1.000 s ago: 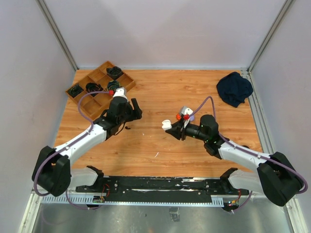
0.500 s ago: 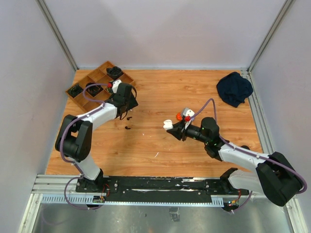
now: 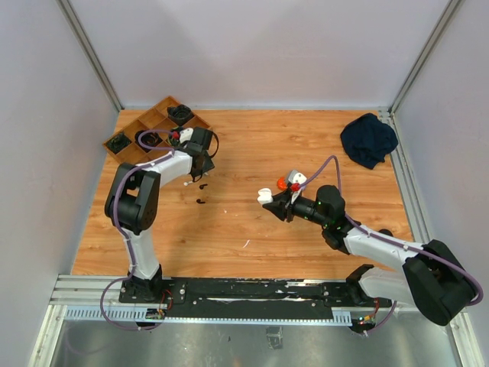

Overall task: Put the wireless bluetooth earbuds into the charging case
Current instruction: Pick up the earbud from the center of the board.

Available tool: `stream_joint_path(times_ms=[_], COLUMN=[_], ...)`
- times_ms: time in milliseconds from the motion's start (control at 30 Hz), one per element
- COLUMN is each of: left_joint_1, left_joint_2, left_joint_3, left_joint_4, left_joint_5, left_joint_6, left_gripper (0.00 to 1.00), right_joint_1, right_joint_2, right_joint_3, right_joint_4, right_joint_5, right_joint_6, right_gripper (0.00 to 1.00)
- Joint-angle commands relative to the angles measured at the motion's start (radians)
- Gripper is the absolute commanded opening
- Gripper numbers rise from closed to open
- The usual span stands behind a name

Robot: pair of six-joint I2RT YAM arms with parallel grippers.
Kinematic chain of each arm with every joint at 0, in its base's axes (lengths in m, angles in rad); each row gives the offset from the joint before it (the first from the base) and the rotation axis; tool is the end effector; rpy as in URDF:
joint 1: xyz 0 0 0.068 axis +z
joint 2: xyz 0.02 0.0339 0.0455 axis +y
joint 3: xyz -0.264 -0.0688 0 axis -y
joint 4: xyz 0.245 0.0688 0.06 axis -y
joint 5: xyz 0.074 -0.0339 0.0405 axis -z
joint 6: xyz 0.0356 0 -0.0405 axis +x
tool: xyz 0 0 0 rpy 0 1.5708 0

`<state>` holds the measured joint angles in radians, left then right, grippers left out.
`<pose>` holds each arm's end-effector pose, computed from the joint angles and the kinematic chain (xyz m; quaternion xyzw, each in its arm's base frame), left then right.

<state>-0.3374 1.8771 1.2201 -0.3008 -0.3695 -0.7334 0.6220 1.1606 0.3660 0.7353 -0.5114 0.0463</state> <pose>0.3741 -0.1176 0.1754 -0.2387 0.9080 -0.0007 0.3444 0.1801 0.1505 0.2166 -0.3662 0.6259 0.3915 0.5665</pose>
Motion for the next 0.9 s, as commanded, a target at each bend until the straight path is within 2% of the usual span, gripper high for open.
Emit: stream_joint_path(times_ms=[0,500,667,867], left_joint_1=[0.013,0.031,0.032,0.030], left_joint_2=[0.032,0.087,0.075,0.034], left_joint_3=[0.039,0.070,0.053,0.009], left_joint_4=[-0.040,-0.062,-0.065,-0.043], left_joint_5=[-0.028,0.010,0.067,0.160], left_joint_6=[-0.008,0.007,0.015,0.033], left_gripper=[0.44,0.33,0.22,0.16], right_joint_1=[-0.019,-0.018,-0.019,-0.018], right_joint_2=[-0.023,-0.036,-0.045,-0.053], right_joint_3=[-0.009,-0.009,-0.009,-0.013], right_joint_4=[0.030,0.024,0.020,0.021], right_joint_5=[0.010,0.004,0.005,0.004], right_joint_6=[-0.017,-0.015,-0.016,-0.016], right_gripper=[0.14,0.14,0.14,0.14])
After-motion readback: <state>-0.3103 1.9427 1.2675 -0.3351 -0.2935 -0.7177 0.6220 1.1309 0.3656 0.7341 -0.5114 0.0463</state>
